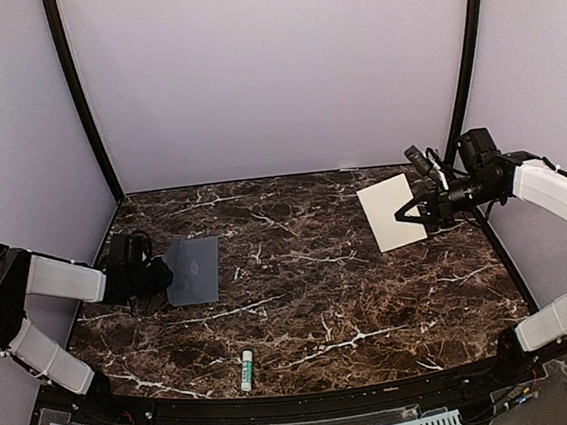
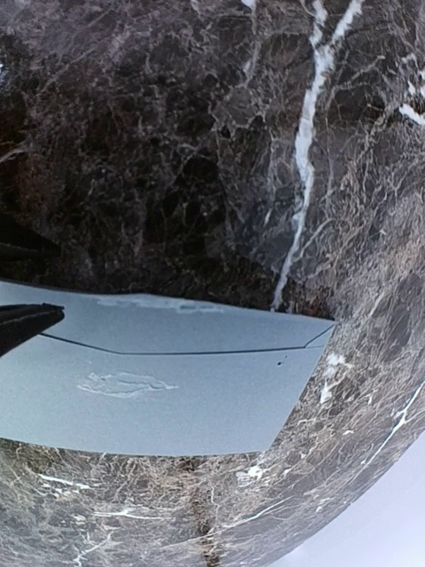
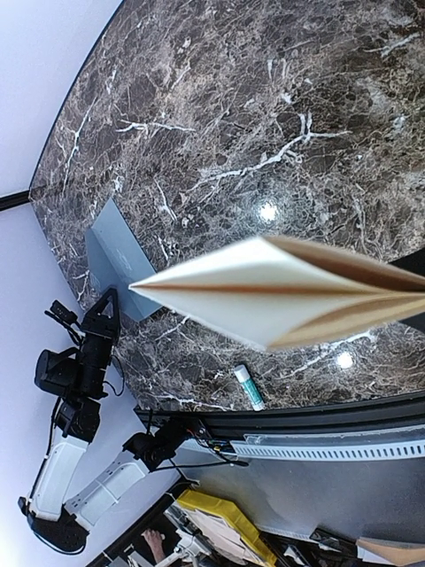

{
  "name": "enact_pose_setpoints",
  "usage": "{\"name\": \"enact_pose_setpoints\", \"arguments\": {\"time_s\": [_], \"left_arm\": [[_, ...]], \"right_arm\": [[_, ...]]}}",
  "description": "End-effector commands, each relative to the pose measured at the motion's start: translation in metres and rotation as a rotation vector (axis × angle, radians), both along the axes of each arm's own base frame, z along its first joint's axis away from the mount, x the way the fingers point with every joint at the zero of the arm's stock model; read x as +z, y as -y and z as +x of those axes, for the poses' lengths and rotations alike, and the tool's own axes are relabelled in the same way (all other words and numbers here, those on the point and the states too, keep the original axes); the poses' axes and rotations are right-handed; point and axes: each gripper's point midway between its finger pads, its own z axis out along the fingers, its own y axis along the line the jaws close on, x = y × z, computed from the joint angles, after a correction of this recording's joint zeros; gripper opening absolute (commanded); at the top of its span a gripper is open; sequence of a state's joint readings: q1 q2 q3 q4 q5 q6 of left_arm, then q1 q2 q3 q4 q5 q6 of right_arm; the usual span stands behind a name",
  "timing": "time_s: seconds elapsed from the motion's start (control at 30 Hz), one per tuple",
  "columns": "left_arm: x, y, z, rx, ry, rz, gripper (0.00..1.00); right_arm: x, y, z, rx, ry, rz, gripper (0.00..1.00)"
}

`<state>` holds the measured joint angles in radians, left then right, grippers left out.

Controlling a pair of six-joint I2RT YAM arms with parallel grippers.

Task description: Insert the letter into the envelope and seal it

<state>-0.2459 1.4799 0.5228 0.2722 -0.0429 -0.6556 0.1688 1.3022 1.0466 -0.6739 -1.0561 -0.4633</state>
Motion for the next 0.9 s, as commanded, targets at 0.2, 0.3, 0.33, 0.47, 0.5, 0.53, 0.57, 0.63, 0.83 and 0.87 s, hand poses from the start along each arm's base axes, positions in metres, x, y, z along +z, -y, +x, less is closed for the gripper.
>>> {"name": "enact_pose_setpoints", "arguments": {"time_s": [0.2,0.3,0.33,0.47,0.5,0.53,0.57,0.63,0.83,0.87], "left_arm": [[0.04,0.03,0.037,-0.09,0.161,-0.129,0.0],[0.059,0.05,0.045,-0.183,0.216,-0.194,0.0],[0.069,0.061,0.049,-0.228,0.235,-0.222,0.0],[0.086,0.103,0.052,-0.388,0.252,-0.289,0.0],[0.084,0.111,0.05,-0.417,0.244,-0.298,0.0],[0.091,0.128,0.048,-0.471,0.247,-0.319,0.0],[0.088,0.136,0.046,-0.495,0.232,-0.324,0.0],[0.09,0.164,0.039,-0.583,0.215,-0.329,0.0],[0.096,0.253,-0.007,-0.938,0.132,-0.411,0.0],[0.097,0.267,-0.017,-0.993,0.107,-0.434,0.0]], "right_arm": [[0.004,0.004,0.003,-0.017,0.05,-0.008,0.0],[0.004,0.006,0.004,-0.022,0.056,-0.011,0.0],[0.004,0.006,0.005,-0.025,0.053,-0.011,0.0],[0.013,0.009,0.005,-0.024,0.045,0.026,0.0],[0.015,0.01,0.005,-0.027,0.047,0.031,0.0],[0.015,0.011,0.005,-0.031,0.049,0.032,0.0],[0.015,0.012,0.006,-0.034,0.05,0.032,0.0],[0.015,0.014,0.007,-0.04,0.052,0.033,0.0],[0.013,0.015,0.01,-0.049,0.047,0.03,0.0],[0.013,0.016,0.01,-0.052,0.049,0.025,0.0]]}}
